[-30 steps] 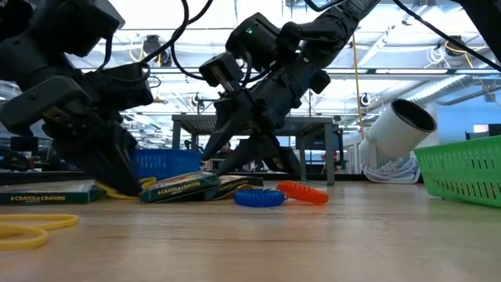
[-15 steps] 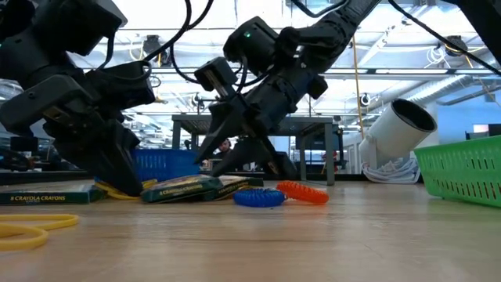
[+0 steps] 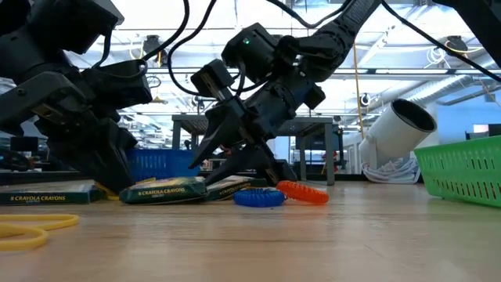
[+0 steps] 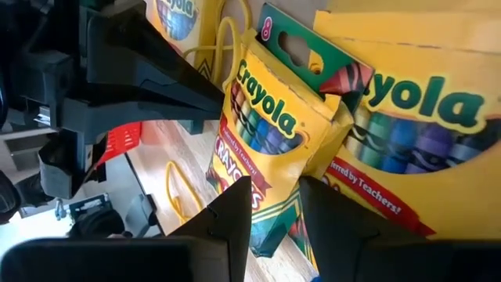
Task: Pick & Place Office Desk Supplies
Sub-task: Put the yellow crayon box into the blue bin
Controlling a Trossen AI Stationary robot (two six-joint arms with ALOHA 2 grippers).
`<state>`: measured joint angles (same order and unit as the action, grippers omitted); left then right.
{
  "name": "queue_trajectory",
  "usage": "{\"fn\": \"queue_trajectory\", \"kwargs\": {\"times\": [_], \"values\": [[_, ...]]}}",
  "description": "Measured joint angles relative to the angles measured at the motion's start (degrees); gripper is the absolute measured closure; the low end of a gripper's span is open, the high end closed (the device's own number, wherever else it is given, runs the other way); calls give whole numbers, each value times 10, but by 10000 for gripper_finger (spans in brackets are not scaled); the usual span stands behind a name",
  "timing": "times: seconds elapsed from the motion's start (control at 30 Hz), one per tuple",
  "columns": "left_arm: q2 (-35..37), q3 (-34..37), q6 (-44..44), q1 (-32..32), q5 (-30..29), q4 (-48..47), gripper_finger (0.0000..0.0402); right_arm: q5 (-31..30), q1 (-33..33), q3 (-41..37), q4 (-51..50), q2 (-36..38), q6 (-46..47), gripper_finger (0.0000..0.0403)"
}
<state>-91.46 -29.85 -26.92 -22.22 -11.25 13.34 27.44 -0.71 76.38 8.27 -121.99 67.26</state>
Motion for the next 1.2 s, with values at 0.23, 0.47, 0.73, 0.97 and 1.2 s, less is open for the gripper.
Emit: {"fn": "queue_trajectory", "kwargs": {"times": [0.23, 0.47, 0.73, 0.97, 1.2], "values": [[0, 0, 1, -1, -3, 0, 401, -14, -2, 0, -4, 0, -5, 298], [0, 0, 3, -1, -3, 0, 401, -16, -2, 0, 6, 0, 6, 298], [0, 0, 2, -3, -4, 1, 401, 8, -2, 2, -14, -1, 2, 298], [0, 0, -2, -3, -5, 1, 401, 25, -4, 3, -33, 5, -11, 298], [0, -1, -3, -3, -5, 1, 401, 26, -3, 3, -71, 6, -28, 298]]}}
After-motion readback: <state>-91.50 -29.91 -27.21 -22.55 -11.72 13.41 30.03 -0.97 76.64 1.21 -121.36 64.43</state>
